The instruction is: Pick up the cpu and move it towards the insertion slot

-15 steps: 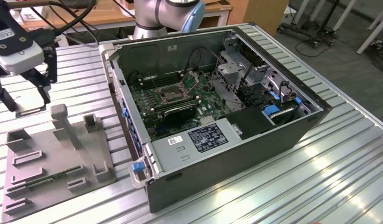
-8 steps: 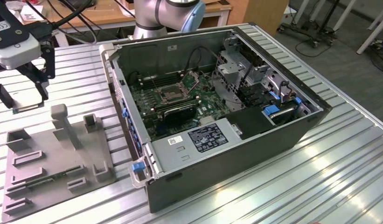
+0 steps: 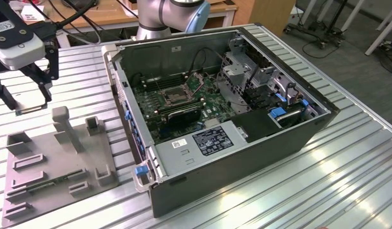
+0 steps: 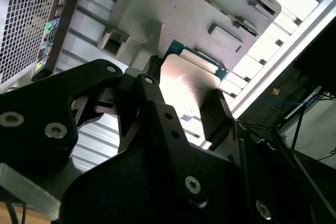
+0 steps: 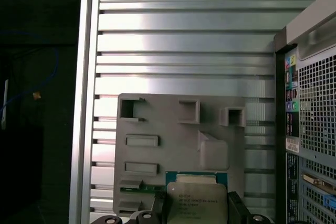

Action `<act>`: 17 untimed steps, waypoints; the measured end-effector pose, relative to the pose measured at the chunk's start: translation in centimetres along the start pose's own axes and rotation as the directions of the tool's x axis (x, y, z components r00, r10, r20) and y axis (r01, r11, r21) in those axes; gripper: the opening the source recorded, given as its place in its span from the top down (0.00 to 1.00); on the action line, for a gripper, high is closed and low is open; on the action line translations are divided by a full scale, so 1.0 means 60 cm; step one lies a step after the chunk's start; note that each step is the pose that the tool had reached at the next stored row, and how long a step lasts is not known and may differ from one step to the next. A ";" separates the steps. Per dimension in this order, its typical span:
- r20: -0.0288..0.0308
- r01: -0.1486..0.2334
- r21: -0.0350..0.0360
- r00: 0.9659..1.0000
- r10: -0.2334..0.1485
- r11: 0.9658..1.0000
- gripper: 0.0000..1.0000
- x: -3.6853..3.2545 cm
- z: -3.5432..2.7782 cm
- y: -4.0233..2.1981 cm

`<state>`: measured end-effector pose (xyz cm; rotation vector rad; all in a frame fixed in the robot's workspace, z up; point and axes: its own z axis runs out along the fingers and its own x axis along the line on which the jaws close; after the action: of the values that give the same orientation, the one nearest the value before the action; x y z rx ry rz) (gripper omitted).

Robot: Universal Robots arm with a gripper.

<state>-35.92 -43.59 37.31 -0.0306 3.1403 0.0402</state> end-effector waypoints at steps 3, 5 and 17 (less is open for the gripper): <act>0.000 0.000 0.000 1.000 0.000 1.000 0.46 -0.008 0.000 0.000; 0.000 0.000 0.000 1.000 0.000 1.000 0.46 -0.014 0.000 0.000; 0.000 0.000 0.000 1.000 0.000 1.000 0.46 -0.029 0.000 -0.001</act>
<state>-34.20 -43.59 37.31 -0.0306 3.1403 0.0401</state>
